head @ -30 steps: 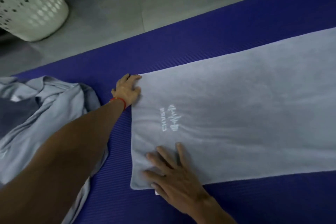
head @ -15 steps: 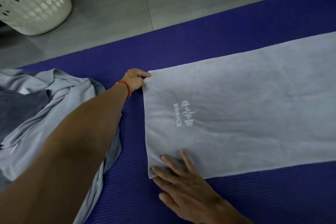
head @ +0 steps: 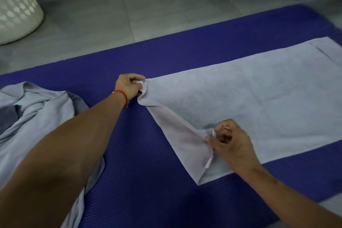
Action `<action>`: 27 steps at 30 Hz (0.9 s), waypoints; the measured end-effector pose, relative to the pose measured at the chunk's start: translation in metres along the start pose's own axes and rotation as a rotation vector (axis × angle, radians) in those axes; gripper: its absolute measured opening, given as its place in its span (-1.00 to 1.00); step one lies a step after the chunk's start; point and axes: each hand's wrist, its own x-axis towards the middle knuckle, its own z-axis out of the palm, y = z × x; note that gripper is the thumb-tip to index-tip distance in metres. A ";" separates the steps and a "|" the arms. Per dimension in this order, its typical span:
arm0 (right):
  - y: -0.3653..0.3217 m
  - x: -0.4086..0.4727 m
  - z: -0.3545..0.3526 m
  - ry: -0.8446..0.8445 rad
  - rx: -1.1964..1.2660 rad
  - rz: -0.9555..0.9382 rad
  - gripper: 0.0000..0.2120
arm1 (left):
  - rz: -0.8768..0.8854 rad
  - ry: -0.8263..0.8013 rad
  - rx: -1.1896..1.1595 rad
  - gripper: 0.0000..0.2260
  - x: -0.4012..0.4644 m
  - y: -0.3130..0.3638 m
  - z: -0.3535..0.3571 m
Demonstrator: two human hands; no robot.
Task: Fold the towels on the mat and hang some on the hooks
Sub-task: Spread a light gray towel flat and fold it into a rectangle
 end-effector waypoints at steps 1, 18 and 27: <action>0.001 0.004 -0.013 0.014 0.009 0.027 -0.75 | 0.052 -0.008 -0.021 -0.66 -0.003 0.009 0.006; -0.001 0.071 -0.338 0.035 -0.215 0.207 -0.84 | 0.403 -0.153 0.061 -0.83 -0.049 0.256 0.168; 0.154 0.105 -0.449 0.547 0.100 0.365 -0.85 | 0.564 -0.262 0.224 -0.91 0.013 0.401 0.355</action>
